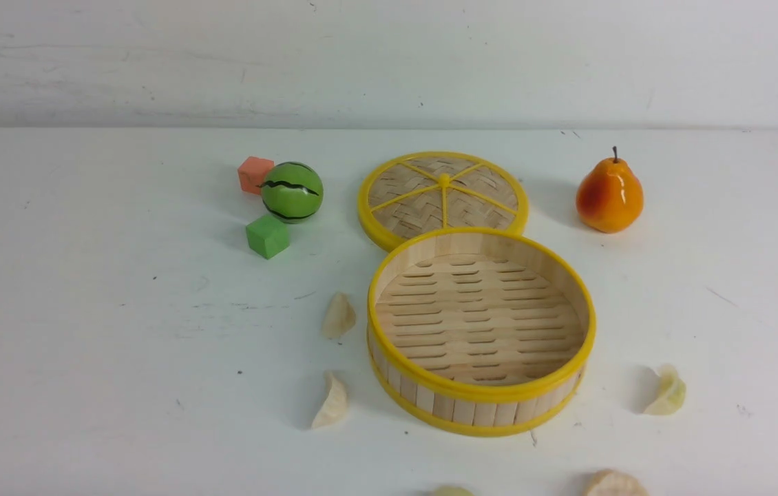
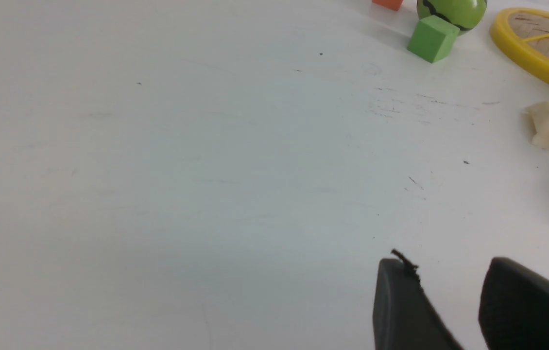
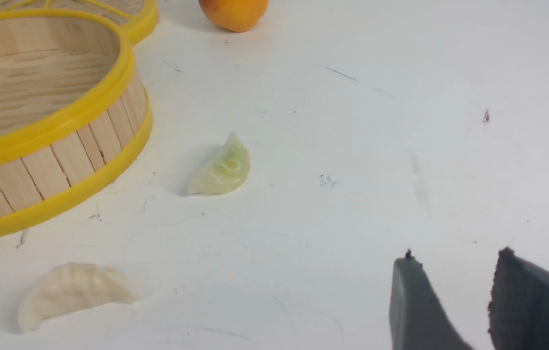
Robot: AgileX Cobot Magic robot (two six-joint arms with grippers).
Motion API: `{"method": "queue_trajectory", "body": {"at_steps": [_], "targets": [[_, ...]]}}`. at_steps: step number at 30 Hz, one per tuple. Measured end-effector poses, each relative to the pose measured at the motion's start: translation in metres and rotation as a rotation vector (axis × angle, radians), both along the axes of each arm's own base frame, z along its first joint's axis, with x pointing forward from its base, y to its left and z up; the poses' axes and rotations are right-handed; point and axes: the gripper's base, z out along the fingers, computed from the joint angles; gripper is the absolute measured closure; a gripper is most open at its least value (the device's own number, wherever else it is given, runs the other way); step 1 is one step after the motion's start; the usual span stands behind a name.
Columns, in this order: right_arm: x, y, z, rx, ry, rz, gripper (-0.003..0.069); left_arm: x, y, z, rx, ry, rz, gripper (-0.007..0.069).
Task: Put the dumplings into the steamer on the white table.
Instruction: 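Reach for and grasp a dumpling on the table with the left gripper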
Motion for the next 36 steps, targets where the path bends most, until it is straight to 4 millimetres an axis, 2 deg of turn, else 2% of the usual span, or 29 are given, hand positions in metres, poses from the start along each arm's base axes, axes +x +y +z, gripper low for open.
{"method": "queue_trajectory", "body": {"at_steps": [19, 34, 36], "targets": [[0.0, 0.0003, 0.0, 0.008, 0.0, 0.001, 0.0419, 0.0, 0.0, 0.0, 0.0, 0.0, 0.0, 0.0387], [0.0001, 0.0017, 0.0, 0.103, -0.005, -0.012, 0.0419, 0.0, -0.0001, 0.0, -0.002, 0.0, 0.0, 0.0387], [0.0001, 0.0025, 0.0, 0.131, -0.006, -0.012, 0.0419, 0.0004, -0.0019, 0.0015, -0.1, -0.014, 0.008, 0.0387]]}}
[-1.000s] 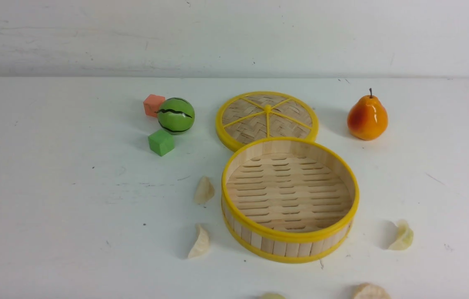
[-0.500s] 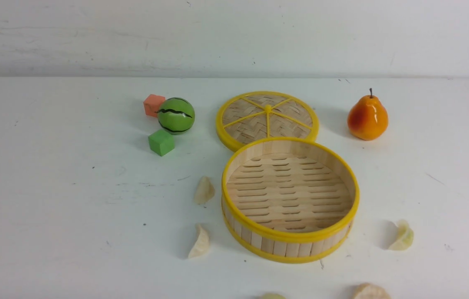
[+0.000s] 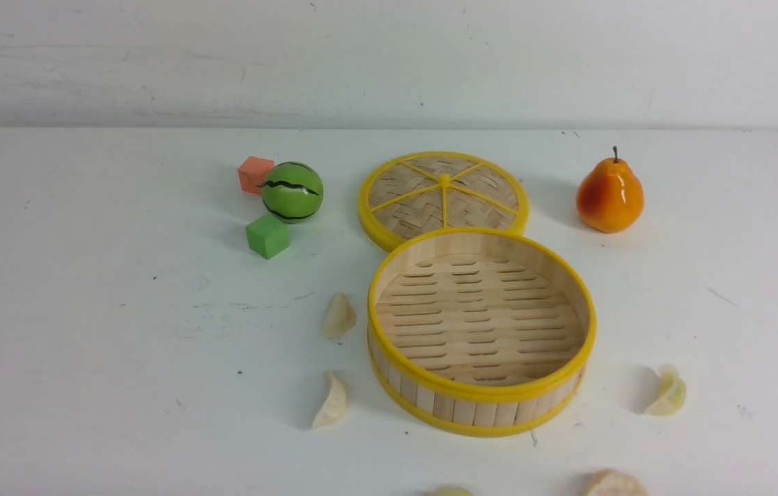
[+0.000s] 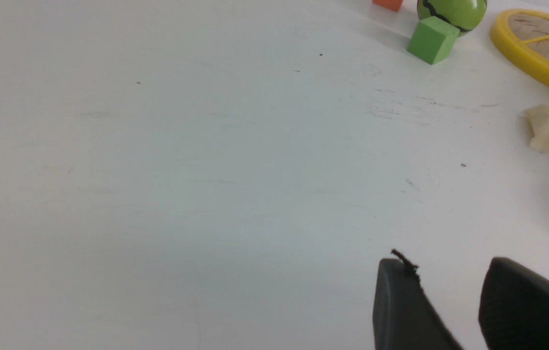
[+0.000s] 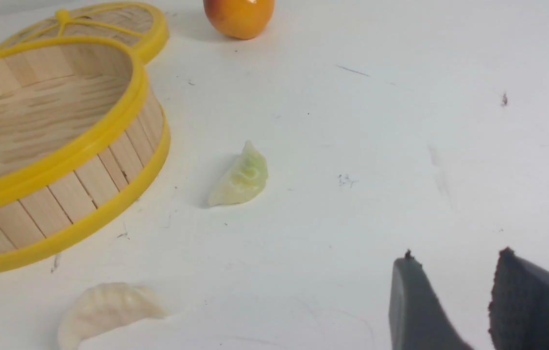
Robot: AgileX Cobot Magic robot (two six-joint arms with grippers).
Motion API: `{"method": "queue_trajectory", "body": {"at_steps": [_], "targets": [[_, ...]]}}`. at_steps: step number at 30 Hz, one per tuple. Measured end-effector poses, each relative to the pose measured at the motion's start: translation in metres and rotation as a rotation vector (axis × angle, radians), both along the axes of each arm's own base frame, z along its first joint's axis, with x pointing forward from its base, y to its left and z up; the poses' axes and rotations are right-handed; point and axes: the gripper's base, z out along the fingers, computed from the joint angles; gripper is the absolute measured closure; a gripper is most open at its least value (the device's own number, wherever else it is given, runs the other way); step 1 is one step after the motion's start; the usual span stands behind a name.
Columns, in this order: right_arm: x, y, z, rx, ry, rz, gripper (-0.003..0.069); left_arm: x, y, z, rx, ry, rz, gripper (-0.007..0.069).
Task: Put the dumplings into the steamer on the white table.
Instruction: 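Reach for and grasp a dumpling on the table with the left gripper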
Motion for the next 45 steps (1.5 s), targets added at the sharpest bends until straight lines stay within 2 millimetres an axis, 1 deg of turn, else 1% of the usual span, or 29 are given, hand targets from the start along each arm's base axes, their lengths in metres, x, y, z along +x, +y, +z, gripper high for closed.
{"method": "queue_trajectory", "body": {"at_steps": [1, 3, 4, 5, 6, 8, 9, 10, 12, 14, 16, 19, 22, 24, 27, 29, 30, 31, 32, 34, 35, 36, 37, 38, 39, 41, 42, 44, 45], "targets": [[0.0, 0.001, 0.0, 0.031, -0.001, -0.002, 0.0419, 0.0, -0.002, 0.001, -0.107, -0.012, 0.007, 0.0387], [0.0, 0.004, 0.0, 0.171, -0.005, -0.011, 0.0419, 0.001, -0.007, 0.005, -0.442, -0.025, 0.037, 0.0387], [0.0, 0.005, 0.0, 0.215, -0.006, -0.014, 0.0419, 0.001, -0.007, 0.006, -0.485, -0.025, 0.04, 0.0387], [0.0, 0.008, 0.001, 0.396, -0.004, -0.027, 0.0419, 0.001, -0.011, 0.009, -0.782, -0.019, 0.064, 0.0387], [0.0, 0.011, 0.001, 0.54, 0.002, -0.037, 0.0419, 0.001, -0.013, 0.011, -0.981, -0.008, 0.08, 0.0387], [0.0, 0.016, 0.002, 0.788, 0.02, -0.054, 0.0419, 0.001, -0.015, 0.015, -1.29, 0.016, 0.1, 0.0387], [0.0, 0.019, 0.003, 0.907, 0.028, -0.061, 0.0419, 0.001, -0.016, 0.017, -1.388, 0.025, 0.105, 0.0387], [0.0, 0.021, 0.003, 1.041, 0.04, -0.069, 0.0419, 0.001, -0.017, 0.018, -1.461, 0.03, 0.107, 0.0387], [0.0, 0.023, 0.005, 1.128, 0.045, -0.072, 0.0419, 0.001, -0.017, 0.019, -1.5, 0.031, 0.107, 0.0387], [0.0, 0.024, 0.006, 1.184, 0.048, -0.071, 0.0419, 0.001, -0.017, 0.019, -1.52, 0.032, 0.105, 0.0387], [0.0, 0.024, 0.006, 1.188, 0.049, -0.071, 0.0419, 0.001, -0.017, 0.019, -1.527, 0.036, 0.102, 0.0387], [0.0, 0.024, 0.005, 1.145, 0.048, -0.059, 0.0419, 0.0, -0.02, 0.019, -1.494, 0.058, 0.082, 0.0387], [-0.002, 0.027, 0.007, 1.003, 0.066, 0.004, 0.0419, -0.003, -0.022, 0.037, -1.347, 0.016, -0.008, 0.0387], [-0.004, 0.028, 0.018, 0.876, 0.035, 0.071, 0.0419, -0.009, -0.024, 0.064, -1.161, -0.086, -0.103, 0.0387], [-0.008, 0.028, 0.053, 0.673, -0.102, 0.157, 0.0419, -0.023, -0.025, 0.105, -0.883, -0.239, -0.217, 0.0396], [-0.009, 0.026, 0.075, 0.572, -0.17, 0.178, 0.0428, -0.03, -0.028, 0.128, -0.687, -0.281, -0.277, 0.0426], [-0.007, 0.025, 0.094, 0.485, -0.197, 0.188, 0.0451, -0.03, -0.03, 0.144, -0.566, -0.275, -0.304, 0.0456], [-0.003, 0.025, 0.107, 0.42, -0.199, 0.197, 0.0477, -0.026, -0.032, 0.153, -0.485, -0.244, -0.316, 0.0487], [-0.004, 0.025, 0.111, 0.405, -0.208, 0.202, 0.0483, -0.026, -0.032, 0.152, -0.47, -0.237, -0.318, 0.0493], [0.009, 0.025, 0.134, 0.289, -0.167, 0.225, 0.0547, -0.014, -0.033, 0.167, -0.337, -0.147, -0.321, 0.0555], [0.021, 0.027, 0.154, 0.188, -0.113, 0.268, 0.061, -0.002, -0.032, 0.175, -0.24, -0.064, -0.315, 0.0605], [0.029, 0.028, 0.165, 0.132, -0.067, 0.303, 0.0646, 0.007, -0.03, 0.18, -0.178, 0.0, -0.306, 0.0635], [0.029, 0.029, 0.17, 0.109, -0.06, 0.319, 0.0657, 0.008, -0.03, 0.18, -0.152, 0.023, -0.303, 0.0638], [0.039, 0.031, 0.181, 0.055, 0.006, 0.368, 0.0673, 0.021, -0.027, 0.185, -0.087, 0.116, -0.281, 0.0638], [0.05, 0.034, 0.187, 0.012, 0.099, 0.428, 0.0678, 0.034, -0.024, 0.19, -0.044, 0.196, -0.259, 0.0638], [0.063, 0.036, 0.197, -0.023, 0.186, 0.495, 0.0678, 0.05, -0.019, 0.193, 0.003, 0.309, -0.226, 0.0638], [0.066, 0.037, 0.197, -0.024, 0.203, 0.502, 0.0678, 0.054, -0.019, 0.192, 0.01, 0.331, -0.218, 0.0638], [0.08, 0.044, 0.2, -0.056, 0.29, 0.597, 0.0678, 0.075, -0.016, 0.196, 0.045, 0.452, -0.195, 0.0638], [0.081, 0.047, 0.2, -0.071, 0.311, 0.622, 0.0677, 0.082, -0.017, 0.196, 0.051, 0.481, -0.199, 0.0638]]}}
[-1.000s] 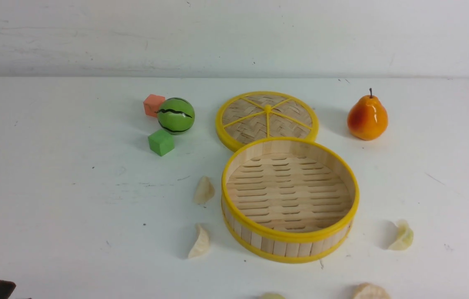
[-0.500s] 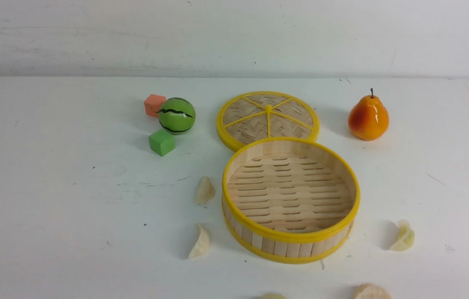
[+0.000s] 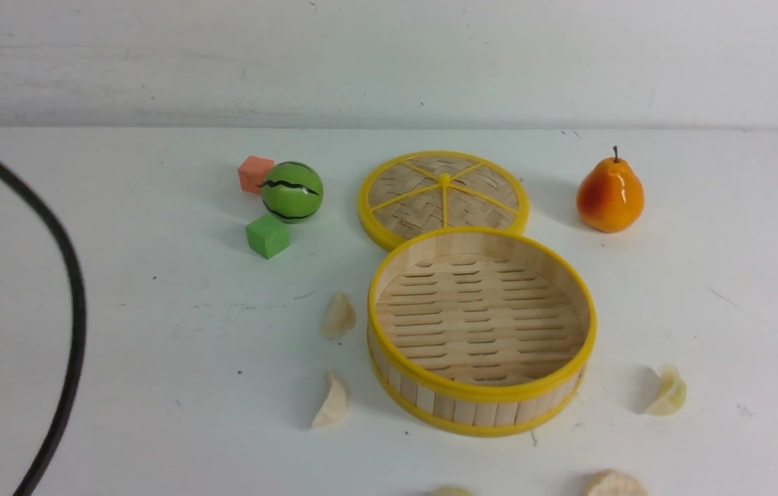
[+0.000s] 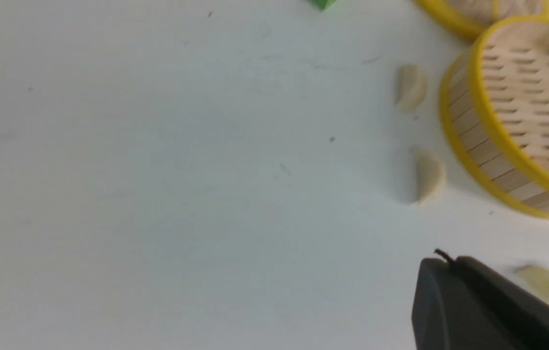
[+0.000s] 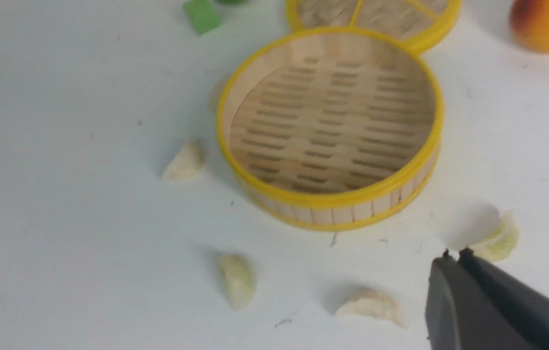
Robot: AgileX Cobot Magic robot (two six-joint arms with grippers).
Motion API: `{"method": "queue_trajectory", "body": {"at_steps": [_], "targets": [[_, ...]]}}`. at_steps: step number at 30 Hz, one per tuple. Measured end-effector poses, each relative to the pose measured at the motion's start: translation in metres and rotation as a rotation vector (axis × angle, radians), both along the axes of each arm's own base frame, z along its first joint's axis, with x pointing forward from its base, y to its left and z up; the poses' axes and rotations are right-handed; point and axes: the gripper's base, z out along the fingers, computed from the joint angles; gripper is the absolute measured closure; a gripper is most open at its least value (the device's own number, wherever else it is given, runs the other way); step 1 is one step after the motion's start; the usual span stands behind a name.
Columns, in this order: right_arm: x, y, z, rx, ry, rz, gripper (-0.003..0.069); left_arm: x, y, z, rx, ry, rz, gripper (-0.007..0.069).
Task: Put the dumplings into the steamer on the white table.
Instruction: 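Reach for and grasp a dumpling on the table with the left gripper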
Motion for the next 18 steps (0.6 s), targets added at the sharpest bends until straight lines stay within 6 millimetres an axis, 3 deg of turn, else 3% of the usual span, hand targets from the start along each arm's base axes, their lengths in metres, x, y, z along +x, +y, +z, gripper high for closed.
{"method": "queue_trajectory", "body": {"at_steps": [5, 11, 14, 15, 18], "targets": [[0.004, 0.026, -0.021, -0.181, 0.146, 0.225, 0.0674, 0.046, -0.019, -0.002, 0.045, 0.174, -0.089, 0.0638], [0.004, 0.035, -0.039, -0.346, 0.287, 0.261, 0.0673, 0.106, -0.051, -0.011, 0.105, 0.32, -0.189, 0.0571], [0.005, 0.035, -0.04, -0.367, 0.298, 0.249, 0.067, 0.146, -0.072, -0.022, 0.123, 0.391, -0.223, 0.0434], [0.005, 0.035, -0.04, -0.367, 0.298, 0.249, 0.067, 0.148, -0.074, -0.022, 0.125, 0.395, -0.225, 0.0414], [0.005, 0.035, -0.04, -0.368, 0.299, 0.246, 0.0669, 0.183, -0.099, -0.038, 0.148, 0.44, -0.275, 0.0233]]}}
